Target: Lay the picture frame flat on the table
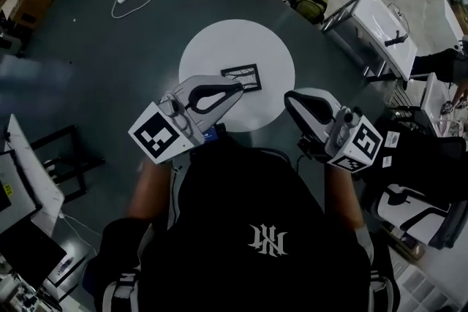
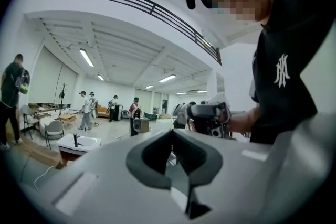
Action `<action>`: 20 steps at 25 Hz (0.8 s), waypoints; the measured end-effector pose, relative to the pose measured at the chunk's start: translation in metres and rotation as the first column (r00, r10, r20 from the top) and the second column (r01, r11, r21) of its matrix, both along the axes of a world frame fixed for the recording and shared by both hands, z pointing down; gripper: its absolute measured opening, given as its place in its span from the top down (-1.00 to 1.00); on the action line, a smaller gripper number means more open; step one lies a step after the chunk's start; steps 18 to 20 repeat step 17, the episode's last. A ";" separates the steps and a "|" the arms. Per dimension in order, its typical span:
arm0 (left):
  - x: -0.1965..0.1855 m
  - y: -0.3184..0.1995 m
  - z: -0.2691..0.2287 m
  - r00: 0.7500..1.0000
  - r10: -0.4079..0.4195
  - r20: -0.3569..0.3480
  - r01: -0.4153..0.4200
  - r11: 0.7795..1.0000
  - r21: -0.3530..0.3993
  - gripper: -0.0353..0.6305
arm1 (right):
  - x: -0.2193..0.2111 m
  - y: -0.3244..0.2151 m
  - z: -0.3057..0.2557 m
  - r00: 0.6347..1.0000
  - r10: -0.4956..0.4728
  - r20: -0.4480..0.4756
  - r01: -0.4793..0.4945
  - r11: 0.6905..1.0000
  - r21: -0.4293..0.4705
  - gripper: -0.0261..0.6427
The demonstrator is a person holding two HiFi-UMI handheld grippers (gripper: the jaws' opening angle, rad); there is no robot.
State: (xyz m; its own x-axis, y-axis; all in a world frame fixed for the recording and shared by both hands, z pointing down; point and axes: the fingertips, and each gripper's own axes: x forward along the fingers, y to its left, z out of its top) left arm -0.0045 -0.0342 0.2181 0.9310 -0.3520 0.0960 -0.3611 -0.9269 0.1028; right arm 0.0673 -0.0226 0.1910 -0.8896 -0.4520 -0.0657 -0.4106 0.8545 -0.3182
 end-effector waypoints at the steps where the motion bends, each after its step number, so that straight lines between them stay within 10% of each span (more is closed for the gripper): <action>1: 0.005 0.009 -0.005 1.000 -0.010 0.005 0.009 1.000 0.010 0.88 | 0.005 0.008 -0.004 1.000 -0.013 0.016 0.012 1.000 0.007 0.92; 20: 0.092 0.134 0.012 0.988 -0.048 0.144 0.050 0.999 -0.010 0.88 | 0.083 0.132 0.025 0.998 -0.046 0.039 0.048 0.998 -0.037 0.92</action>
